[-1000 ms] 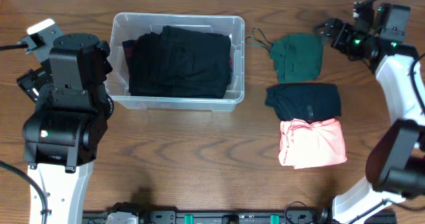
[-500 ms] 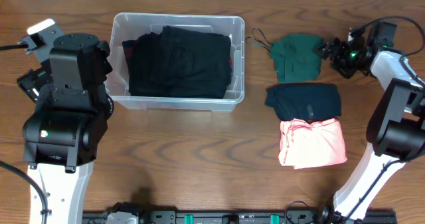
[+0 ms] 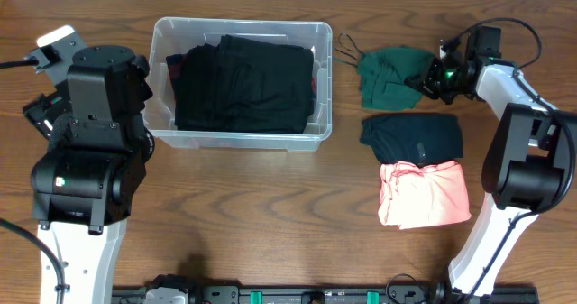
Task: Pack container
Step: 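Reach the right gripper to the dark green cloth and grasp it, then carry the green cloth with the right gripper into the bin and release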
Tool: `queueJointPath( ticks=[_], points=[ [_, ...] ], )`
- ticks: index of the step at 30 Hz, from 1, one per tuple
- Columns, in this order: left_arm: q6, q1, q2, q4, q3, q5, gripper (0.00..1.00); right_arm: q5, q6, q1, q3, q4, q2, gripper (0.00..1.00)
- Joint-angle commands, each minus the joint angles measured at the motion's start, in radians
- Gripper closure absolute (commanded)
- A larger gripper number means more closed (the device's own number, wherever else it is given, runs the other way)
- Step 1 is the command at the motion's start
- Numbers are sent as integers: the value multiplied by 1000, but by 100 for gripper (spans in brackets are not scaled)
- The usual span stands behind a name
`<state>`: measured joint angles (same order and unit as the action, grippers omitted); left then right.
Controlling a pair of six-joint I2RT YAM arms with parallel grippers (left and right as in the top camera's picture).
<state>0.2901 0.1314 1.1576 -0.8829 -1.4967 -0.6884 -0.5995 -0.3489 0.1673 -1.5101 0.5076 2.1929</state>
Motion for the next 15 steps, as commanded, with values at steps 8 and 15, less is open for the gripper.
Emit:
queueJointPath(
  ticks=[8, 15],
  points=[
    [-5, -4, -1, 0, -8, -23, 2, -439, -85, -51, -14, -101, -330, 99],
    [-5, -4, -1, 0, -8, -23, 2, -449, -236, -211, -14, -320, -449, 99]
  ],
)
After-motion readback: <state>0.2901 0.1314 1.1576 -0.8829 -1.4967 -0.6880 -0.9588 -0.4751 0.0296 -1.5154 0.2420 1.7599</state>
